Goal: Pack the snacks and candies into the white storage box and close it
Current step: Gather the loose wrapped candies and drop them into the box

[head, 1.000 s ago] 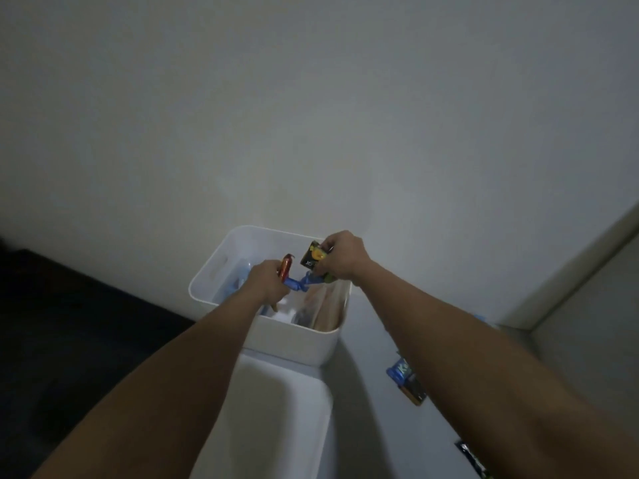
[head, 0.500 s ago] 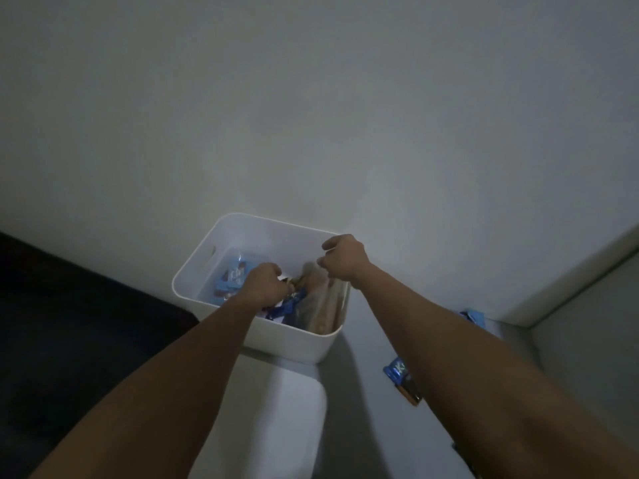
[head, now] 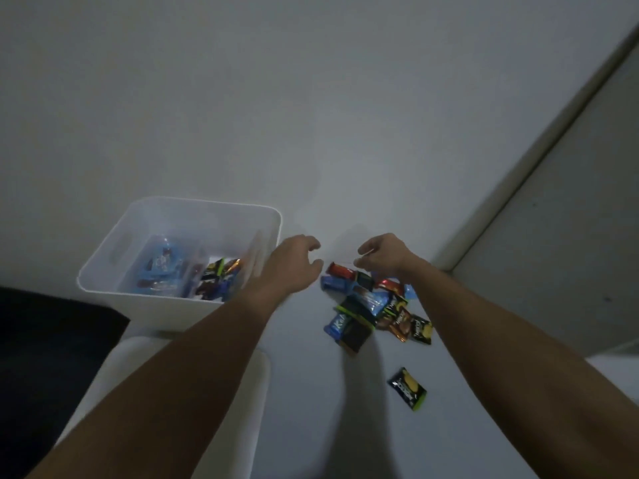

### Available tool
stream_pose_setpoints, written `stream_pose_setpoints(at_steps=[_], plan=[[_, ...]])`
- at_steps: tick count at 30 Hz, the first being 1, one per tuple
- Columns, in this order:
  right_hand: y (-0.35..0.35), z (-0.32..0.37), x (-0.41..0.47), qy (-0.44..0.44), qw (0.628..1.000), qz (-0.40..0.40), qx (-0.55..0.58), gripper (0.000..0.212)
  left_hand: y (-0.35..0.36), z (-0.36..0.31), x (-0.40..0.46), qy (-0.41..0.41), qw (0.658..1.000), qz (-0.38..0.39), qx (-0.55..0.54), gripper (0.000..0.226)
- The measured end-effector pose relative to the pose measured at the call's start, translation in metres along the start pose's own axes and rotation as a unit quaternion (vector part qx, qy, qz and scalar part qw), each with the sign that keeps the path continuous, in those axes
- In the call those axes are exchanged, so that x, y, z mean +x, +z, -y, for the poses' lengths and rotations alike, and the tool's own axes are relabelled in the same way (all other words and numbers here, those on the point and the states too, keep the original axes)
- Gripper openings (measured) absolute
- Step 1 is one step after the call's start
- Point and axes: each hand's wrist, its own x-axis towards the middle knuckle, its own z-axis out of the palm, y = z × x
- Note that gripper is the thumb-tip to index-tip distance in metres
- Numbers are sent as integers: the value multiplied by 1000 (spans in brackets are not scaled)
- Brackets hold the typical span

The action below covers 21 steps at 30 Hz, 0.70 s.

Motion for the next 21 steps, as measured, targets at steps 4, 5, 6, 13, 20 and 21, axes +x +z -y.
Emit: stream_pose_setpoints(at_steps=[4,5,6,13,20,21], plan=[[-10,-64,-12,37,997,12,-68,34,55,-13,-12,-15,995,94,-4,42],[-11,-78,-12,33,994,16,-103,37,67,-13,-15,-16,993,115,-2,45],[-12,-91,-13,31,990,23,-137,40,79,-12,-18,-19,991,135,-2,50],[-1,-154,-9,18,980,52,-194,62,136,-8,-23,-14,978,200,57,73],[20,-187,9,-21,957,85,-276,107,182,3,-23,27,971,190,143,110],[23,-189,12,-23,952,93,-290,112,187,3,-23,18,962,206,176,113]])
